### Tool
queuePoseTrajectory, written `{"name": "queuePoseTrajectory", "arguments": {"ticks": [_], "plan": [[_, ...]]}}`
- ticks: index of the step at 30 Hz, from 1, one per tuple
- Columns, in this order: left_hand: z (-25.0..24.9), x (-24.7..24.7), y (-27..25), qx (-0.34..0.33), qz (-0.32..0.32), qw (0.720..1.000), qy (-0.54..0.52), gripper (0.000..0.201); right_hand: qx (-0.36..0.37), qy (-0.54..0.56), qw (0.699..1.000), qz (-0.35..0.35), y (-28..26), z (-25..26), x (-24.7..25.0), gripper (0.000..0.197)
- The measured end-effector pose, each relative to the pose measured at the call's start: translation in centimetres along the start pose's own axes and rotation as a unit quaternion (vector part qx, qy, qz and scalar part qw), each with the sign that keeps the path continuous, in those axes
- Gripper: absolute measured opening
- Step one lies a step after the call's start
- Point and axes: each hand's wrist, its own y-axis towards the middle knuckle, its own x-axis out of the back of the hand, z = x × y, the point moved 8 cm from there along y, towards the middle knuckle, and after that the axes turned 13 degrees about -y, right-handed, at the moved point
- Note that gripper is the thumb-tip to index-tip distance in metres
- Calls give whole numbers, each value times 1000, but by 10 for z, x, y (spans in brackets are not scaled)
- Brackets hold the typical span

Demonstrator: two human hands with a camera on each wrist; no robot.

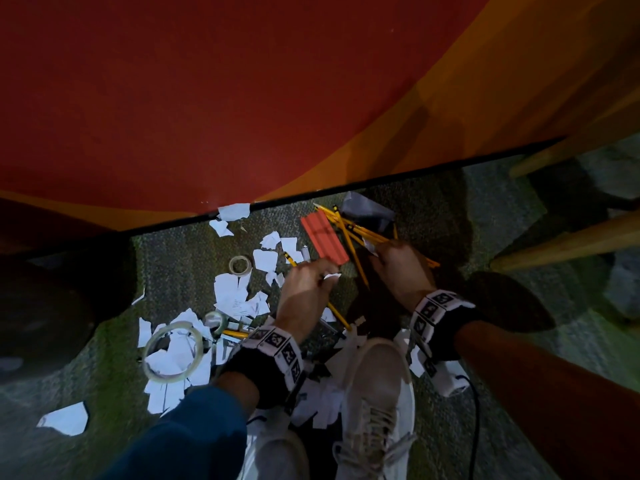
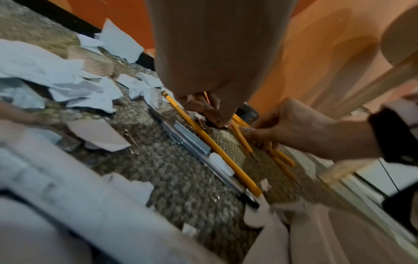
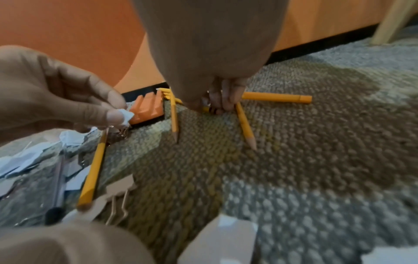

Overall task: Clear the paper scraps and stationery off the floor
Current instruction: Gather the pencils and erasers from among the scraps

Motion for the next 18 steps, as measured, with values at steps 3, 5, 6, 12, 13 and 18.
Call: {"name": "queuePoseTrajectory", "arguments": {"ticks": [3,5,6,12,13,18], "plan": [[15,20,0,30,-48,997,-51,3,0,1,1000,-14,1,-3,5,16],[24,42,0,42,-114,989,-83,5,-16,15,999,-28,1,-7,9,18],[29,53,0,53,-145,982,-104,6,-20,19,999,-43,1,-7,14,18],[55,86,4,82,-177,969,-152,9,14,196,976,-91,0,30,43,36],[60,87,5,89,-167,971,-144,11,8,226,971,-79,2,35,42,38],[47,87,16,58,-132,988,-63,24,3,254,967,5,5,52,25,22]]}}
